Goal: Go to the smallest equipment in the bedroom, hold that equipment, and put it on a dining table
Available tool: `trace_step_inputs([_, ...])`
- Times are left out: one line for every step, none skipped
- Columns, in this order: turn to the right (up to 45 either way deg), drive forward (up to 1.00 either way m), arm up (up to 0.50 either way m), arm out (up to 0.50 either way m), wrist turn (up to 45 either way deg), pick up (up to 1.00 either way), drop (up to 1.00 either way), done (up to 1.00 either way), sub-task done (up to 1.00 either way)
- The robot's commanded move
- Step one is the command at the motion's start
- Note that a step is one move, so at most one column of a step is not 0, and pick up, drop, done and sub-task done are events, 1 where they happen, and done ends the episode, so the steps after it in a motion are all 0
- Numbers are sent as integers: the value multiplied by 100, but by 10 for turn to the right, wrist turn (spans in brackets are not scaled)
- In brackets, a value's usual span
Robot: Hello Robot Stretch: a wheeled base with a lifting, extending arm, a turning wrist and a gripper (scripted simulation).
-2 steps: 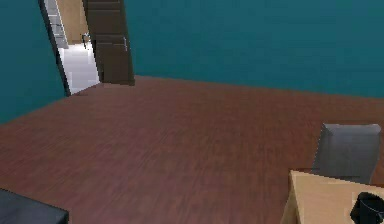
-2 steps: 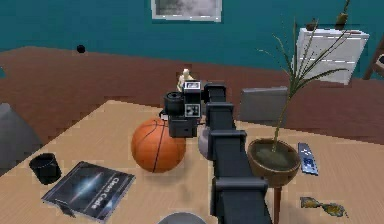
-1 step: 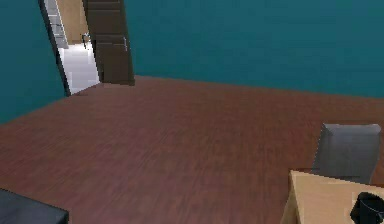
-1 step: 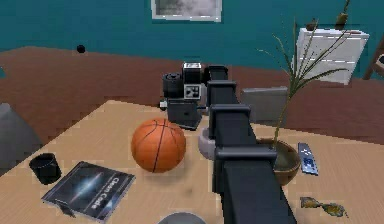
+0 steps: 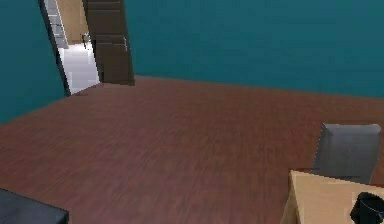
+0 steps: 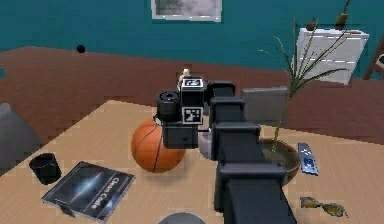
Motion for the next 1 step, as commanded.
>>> trace_step_inputs([0,0,0,0,0,0,0,100,0])
